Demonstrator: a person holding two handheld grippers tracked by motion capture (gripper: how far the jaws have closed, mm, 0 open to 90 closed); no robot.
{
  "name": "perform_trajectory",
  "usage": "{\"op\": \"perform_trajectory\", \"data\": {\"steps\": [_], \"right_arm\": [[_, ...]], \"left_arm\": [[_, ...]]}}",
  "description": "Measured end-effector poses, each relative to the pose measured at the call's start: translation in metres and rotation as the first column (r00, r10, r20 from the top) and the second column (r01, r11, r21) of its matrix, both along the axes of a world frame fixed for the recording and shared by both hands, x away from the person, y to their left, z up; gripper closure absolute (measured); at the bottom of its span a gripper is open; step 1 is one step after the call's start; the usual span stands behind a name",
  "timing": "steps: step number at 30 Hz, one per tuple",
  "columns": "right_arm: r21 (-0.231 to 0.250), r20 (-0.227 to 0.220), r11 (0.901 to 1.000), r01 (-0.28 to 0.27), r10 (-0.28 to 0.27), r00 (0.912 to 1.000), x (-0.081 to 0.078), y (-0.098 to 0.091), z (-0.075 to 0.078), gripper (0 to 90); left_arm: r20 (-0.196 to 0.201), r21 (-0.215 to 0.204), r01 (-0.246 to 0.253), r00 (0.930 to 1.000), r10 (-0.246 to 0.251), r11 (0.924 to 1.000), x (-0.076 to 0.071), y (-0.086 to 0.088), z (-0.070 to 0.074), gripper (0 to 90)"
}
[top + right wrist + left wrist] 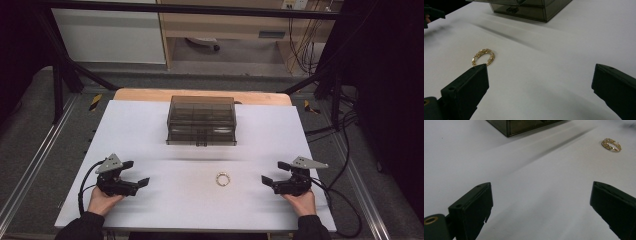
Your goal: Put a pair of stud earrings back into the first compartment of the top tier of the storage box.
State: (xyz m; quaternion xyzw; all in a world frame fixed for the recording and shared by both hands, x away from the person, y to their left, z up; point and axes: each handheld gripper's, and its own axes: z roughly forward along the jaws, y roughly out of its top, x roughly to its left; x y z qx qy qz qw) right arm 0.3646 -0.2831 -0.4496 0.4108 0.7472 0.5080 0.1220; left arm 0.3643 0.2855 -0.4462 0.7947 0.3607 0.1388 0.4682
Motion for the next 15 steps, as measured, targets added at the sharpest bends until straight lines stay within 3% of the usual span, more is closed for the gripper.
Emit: {"op": "perform_trajectory", "data": {"steps": [15], "right_arm": [[-0.033,-0.007,0.9994,-0.010,0.010,0.9999,0.0004,0.0065,0.0032,1.8]], "left_arm": [[-0.004,-0.003,-0.011,0.9999,0.011,0.9999,0.0005,0.0025,-0.0007,4.4]]}}
